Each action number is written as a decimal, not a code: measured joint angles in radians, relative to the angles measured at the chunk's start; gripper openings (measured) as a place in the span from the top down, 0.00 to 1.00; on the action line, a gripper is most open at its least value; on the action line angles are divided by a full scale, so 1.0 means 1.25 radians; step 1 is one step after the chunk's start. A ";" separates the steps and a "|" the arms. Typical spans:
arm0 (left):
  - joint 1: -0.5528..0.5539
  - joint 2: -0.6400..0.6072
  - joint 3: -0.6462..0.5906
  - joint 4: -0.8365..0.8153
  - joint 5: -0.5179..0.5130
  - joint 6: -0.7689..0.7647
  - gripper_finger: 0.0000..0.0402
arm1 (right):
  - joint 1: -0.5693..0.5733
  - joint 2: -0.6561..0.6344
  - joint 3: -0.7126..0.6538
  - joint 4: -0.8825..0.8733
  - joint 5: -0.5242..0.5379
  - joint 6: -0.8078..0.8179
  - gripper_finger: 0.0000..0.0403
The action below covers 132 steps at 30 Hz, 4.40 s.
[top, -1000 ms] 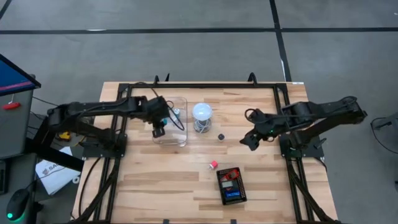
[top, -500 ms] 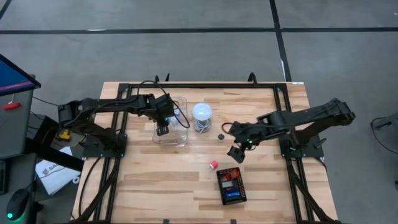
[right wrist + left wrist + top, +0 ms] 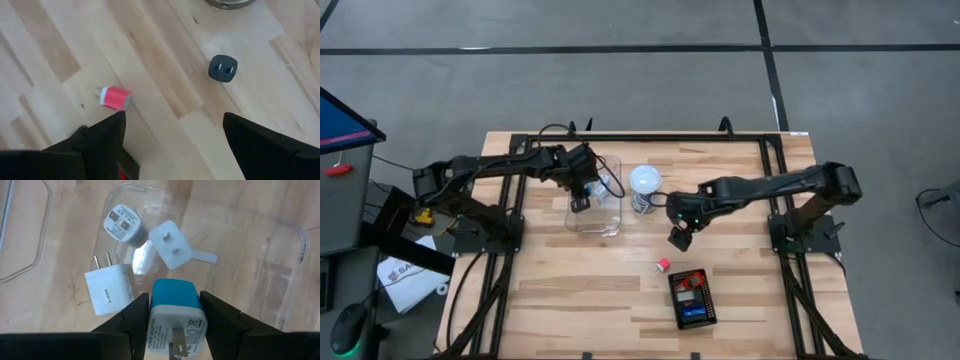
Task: Pick & Place Office items
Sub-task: Put the blue charger adapter into the transparent bin, then put the white and black charger adapter into the transparent bin
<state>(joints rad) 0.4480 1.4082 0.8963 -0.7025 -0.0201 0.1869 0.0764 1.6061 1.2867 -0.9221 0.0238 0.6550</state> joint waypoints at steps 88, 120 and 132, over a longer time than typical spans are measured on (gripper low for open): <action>-0.216 -0.386 0.000 -0.022 -0.022 -0.250 0.53 | 0.101 -0.084 -0.183 0.471 0.041 0.147 0.69; -0.816 -0.477 -0.011 -0.256 -0.329 -0.825 0.70 | -0.031 0.448 0.517 0.251 -0.005 -0.184 0.69; -0.816 -0.463 -0.011 -0.255 -0.337 -0.825 0.71 | -0.042 0.526 0.588 0.186 0.094 -0.189 0.69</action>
<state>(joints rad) -0.5720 0.8288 0.8828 -1.0218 -0.4410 -0.8444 0.0243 2.2631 2.0212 -0.6902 0.1418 0.4183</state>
